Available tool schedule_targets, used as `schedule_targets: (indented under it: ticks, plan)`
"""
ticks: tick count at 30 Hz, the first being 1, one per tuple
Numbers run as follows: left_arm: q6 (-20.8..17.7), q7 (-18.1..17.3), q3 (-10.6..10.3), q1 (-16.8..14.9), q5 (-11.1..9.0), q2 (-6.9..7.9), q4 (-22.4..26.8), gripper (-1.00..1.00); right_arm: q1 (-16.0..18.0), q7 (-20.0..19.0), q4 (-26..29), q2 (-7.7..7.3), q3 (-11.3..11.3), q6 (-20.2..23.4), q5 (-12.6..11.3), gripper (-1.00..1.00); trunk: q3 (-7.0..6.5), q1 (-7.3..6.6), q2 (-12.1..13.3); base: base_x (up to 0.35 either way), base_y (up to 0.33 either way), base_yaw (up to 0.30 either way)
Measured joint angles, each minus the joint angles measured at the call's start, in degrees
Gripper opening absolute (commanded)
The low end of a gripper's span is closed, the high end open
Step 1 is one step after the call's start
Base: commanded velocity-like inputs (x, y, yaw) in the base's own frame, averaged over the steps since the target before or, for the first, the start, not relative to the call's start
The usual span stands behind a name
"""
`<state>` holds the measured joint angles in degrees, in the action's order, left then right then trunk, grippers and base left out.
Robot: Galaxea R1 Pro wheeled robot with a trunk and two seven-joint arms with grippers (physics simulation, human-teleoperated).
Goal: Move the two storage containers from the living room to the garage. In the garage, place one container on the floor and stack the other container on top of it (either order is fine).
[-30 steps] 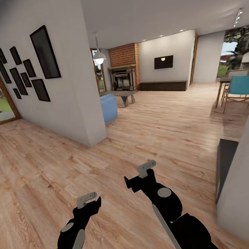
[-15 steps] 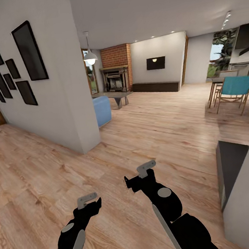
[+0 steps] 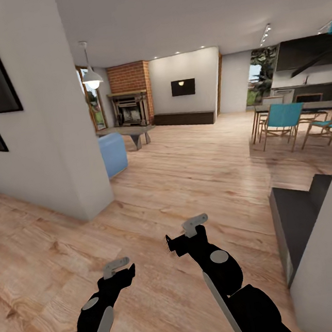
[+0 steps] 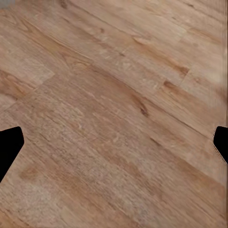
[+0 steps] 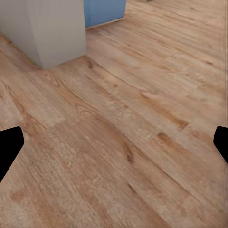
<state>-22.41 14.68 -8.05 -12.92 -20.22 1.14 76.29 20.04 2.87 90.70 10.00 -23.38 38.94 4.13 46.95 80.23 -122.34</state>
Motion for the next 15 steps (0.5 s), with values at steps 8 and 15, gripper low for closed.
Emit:
schedule_targets:
  ticks: [8, 15]
  plan:
    - [0.00, 0.00, 0.04, 0.00, 0.00, 0.00, 0.00, 1.00, 0.00, 0.01, 0.00, 0.00, 0.00, 0.00, 0.00, 1.00, 0.00, 0.00, 0.00, 0.338, 0.119, -0.112]
    - [0.00, 0.00, 0.05, 0.00, 0.00, 0.00, 0.00, 1.00, 0.00, -0.02, 0.00, 0.00, 0.00, 0.00, 0.00, 1.00, 0.00, 0.00, 0.00, 0.338, 0.115, -0.005]
